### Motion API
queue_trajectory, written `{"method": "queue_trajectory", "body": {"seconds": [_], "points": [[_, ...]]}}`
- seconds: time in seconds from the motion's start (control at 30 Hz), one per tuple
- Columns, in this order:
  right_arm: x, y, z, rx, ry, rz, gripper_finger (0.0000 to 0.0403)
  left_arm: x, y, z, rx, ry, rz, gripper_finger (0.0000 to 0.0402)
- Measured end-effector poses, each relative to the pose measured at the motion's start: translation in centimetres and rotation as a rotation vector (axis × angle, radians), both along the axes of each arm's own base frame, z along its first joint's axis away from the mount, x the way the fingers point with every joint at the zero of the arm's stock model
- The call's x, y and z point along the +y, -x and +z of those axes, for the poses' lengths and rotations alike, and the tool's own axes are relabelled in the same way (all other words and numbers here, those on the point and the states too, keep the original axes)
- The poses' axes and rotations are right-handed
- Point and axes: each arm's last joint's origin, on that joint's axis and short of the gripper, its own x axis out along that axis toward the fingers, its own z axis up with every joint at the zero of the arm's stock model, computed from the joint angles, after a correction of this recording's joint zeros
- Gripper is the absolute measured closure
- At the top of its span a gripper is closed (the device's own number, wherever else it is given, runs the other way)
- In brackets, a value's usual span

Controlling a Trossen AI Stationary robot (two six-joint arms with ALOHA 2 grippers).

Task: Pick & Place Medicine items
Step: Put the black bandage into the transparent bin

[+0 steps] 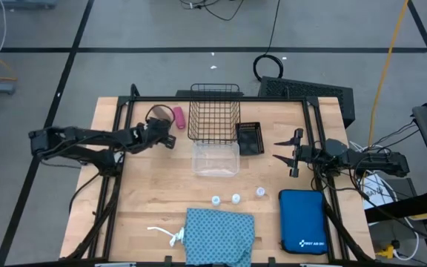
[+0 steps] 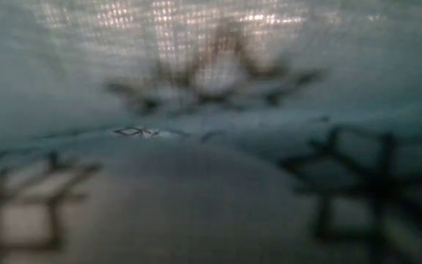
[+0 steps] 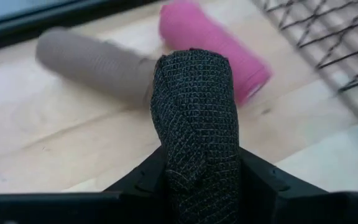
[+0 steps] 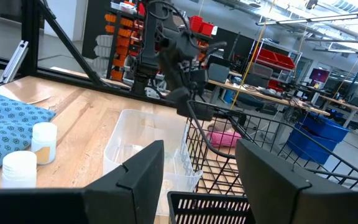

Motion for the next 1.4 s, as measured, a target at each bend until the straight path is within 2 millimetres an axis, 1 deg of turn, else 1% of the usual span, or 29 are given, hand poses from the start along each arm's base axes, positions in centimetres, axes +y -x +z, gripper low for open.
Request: {"method": "queue_trajectory", "body": {"seconds": [0.13,0.23,0.37,0.47,0.63,0.8,0.97,1.1,1.17,1.3,1.4], "points": [[0.0,0.0,0.0,0.000,0.000,0.000,0.0213,-0.6,0.1,1.3,-0.070,-0.026,-0.029,0.0269],[0.0,0.0,0.0,0.000,0.000,0.000,0.0213,-1.1,0.3,2.2,-0.121,-0.045,-0.053,0.0263],[0.0,0.0,0.0,0.000,0.000,0.000,0.0211,-1.9,0.4,3.4,-0.173,-0.087,-0.115,0.0263],[0.0,0.0,0.0,0.000,0.000,0.000,0.0212,-2.4,0.2,4.5,-0.253,-0.120,-0.174,0.0269],[0.0,0.0,0.0,0.000,0.000,0.000,0.0212,-3.4,-0.5,6.6,-0.426,-0.174,-0.338,0.0263],[0.0,0.0,0.0,0.000,0.000,0.000,0.0212,-4.5,-1.2,8.2,-0.577,-0.226,-0.500,0.0255],[0.0,0.0,0.0,0.000,0.000,0.000,0.0212,-5.8,-1.8,9.2,-0.699,-0.232,-0.670,0.0260],[0.0,0.0,0.0,0.000,0.000,0.000,0.0211,-7.1,-2.0,10.2,-0.796,-0.262,-0.791,0.0254],[0.0,0.0,0.0,0.000,0.000,0.000,0.0212,-7.7,-2.1,10.5,-0.819,-0.293,-0.827,0.0252],[0.0,0.0,0.0,0.000,0.000,0.000,0.0213,-8.7,-2.9,11.6,-0.787,-0.345,-0.895,0.0251],[0.0,0.0,0.0,0.000,0.000,0.000,0.0211,-9.5,-4.4,12.9,-0.721,-0.386,-0.956,0.0250]]}}
